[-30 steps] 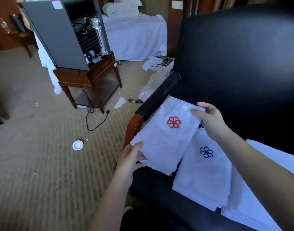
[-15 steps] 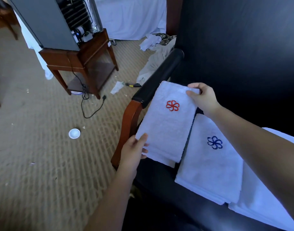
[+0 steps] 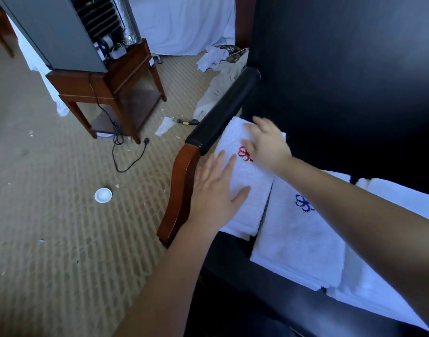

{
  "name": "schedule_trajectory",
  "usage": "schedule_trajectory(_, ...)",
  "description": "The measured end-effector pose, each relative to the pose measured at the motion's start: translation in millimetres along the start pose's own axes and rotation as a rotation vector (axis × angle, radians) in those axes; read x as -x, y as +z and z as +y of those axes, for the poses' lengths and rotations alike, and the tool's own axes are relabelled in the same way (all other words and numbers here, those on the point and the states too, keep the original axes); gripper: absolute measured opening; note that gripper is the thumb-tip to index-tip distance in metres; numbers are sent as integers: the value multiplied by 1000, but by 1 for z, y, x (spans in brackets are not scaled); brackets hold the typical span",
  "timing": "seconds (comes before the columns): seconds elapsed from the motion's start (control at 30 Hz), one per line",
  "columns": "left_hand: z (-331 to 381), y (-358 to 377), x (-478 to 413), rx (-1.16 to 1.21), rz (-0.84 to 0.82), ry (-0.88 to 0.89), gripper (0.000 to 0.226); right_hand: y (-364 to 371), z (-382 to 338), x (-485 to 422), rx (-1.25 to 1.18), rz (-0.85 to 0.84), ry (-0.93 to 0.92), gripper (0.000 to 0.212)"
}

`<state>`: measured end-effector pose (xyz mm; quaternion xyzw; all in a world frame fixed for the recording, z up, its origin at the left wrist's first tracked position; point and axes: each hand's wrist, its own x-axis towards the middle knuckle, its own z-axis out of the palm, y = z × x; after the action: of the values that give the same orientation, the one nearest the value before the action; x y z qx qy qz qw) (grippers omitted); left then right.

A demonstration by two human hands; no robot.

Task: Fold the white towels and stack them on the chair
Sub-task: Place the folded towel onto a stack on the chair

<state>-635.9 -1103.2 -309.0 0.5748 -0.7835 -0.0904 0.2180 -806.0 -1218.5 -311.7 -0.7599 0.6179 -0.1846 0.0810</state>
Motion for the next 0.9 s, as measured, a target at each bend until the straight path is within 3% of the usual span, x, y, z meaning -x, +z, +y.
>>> schedule_trajectory(0.07,-5,23,4,-114,-213,-44,91,15,2,6,77,-150,23,57)
schedule_trajectory(0.3,-13,70,18,-152,-83,-39,81,45,19,21,57,-149,37,57)
schedule_trajectory(0.5,-16,61,12,-99,-261,-122,83,43,10,15,120,-213,49,57)
schedule_trajectory(0.67,-14,16,2,5,-454,-126,75,1,6,20,-109,-307,85,59)
schedule_trajectory(0.83,-14,-36,30,103,-117,-107,56,-49,-15,57,-230,-113,39,48)
schedule_trajectory(0.9,-6,-56,44,124,-55,-85,53,-63,-25,77,-222,-90,28,43)
